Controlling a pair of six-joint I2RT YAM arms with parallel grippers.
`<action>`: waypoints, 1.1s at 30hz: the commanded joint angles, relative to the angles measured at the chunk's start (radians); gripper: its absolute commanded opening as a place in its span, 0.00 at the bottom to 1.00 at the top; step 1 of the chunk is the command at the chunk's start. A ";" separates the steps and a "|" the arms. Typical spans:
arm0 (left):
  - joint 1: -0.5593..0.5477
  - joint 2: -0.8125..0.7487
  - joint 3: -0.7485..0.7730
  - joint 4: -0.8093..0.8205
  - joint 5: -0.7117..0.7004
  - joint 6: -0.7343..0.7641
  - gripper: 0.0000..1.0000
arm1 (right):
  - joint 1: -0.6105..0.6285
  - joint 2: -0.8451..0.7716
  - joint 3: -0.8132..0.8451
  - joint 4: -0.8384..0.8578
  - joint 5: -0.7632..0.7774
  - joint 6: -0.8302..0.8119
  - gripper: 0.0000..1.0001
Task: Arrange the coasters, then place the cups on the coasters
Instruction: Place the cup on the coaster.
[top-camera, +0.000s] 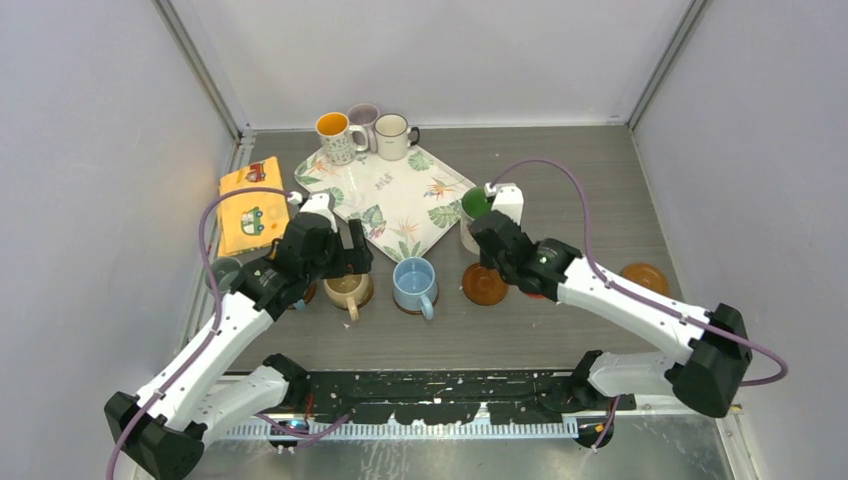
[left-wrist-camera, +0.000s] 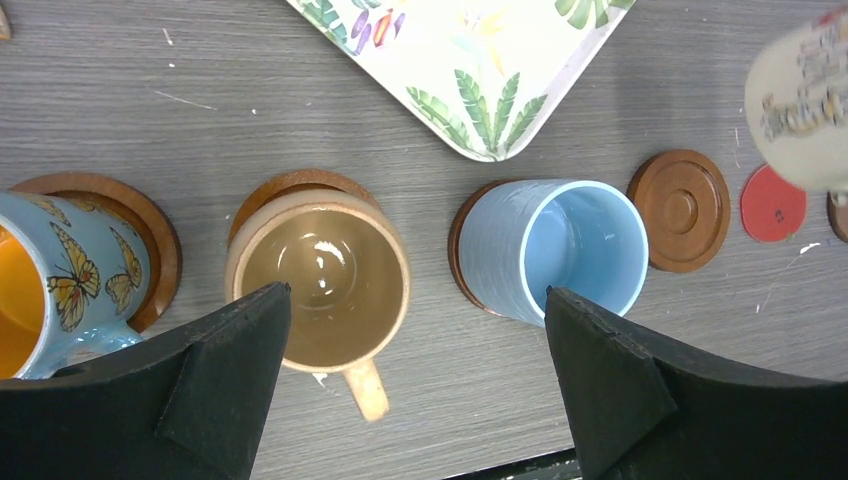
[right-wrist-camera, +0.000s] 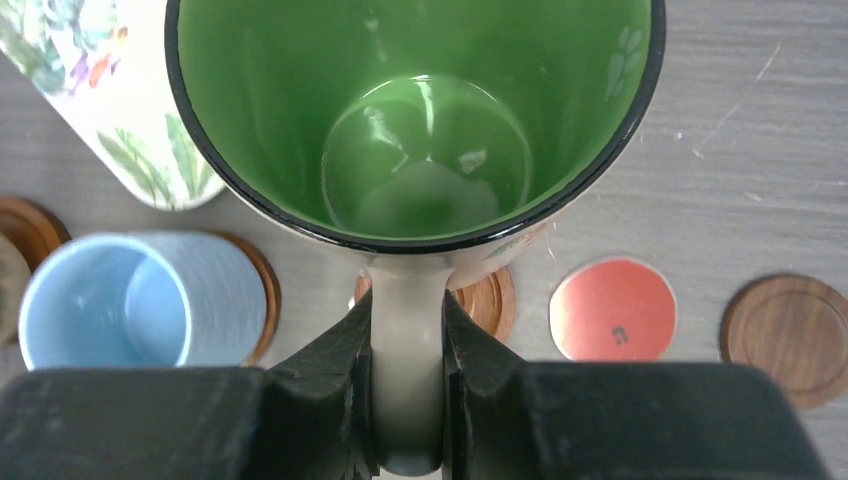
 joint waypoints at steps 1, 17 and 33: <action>0.005 0.018 0.012 0.050 0.011 0.002 1.00 | 0.081 -0.141 -0.040 0.010 0.157 0.102 0.01; 0.005 0.048 0.026 0.051 0.012 0.004 1.00 | 0.252 -0.231 -0.254 0.062 0.305 0.237 0.01; 0.006 0.056 0.028 0.056 0.005 0.002 1.00 | 0.261 -0.155 -0.412 0.331 0.300 0.213 0.01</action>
